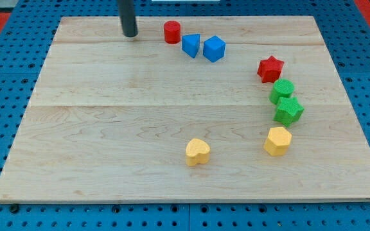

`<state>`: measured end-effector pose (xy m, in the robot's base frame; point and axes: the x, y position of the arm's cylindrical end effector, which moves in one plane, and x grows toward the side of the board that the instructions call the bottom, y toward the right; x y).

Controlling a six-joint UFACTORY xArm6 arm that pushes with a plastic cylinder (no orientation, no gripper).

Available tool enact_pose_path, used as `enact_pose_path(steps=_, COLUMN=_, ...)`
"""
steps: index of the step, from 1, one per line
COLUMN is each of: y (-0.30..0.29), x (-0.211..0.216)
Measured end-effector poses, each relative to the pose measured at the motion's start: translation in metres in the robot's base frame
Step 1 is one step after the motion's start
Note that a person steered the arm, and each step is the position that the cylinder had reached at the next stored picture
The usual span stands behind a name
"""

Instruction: Push the red circle into the red star

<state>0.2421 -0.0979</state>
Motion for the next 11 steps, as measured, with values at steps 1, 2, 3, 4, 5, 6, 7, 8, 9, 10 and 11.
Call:
enact_pose_path(steps=1, y=0.088, x=0.005)
enact_pose_path(steps=2, y=0.114, x=-0.006)
enact_pose_path(steps=3, y=0.125, x=-0.026)
enact_pose_path(steps=4, y=0.185, x=0.001)
enact_pose_path(steps=5, y=0.184, x=0.014)
enact_pose_path(steps=6, y=0.144, x=0.019)
enact_pose_path(steps=7, y=0.143, x=0.039)
enact_pose_path(steps=8, y=0.177, x=0.051)
enact_pose_path(steps=9, y=0.187, x=0.044)
enact_pose_path(steps=10, y=0.187, x=0.019)
enact_pose_path(steps=11, y=0.208, x=0.020)
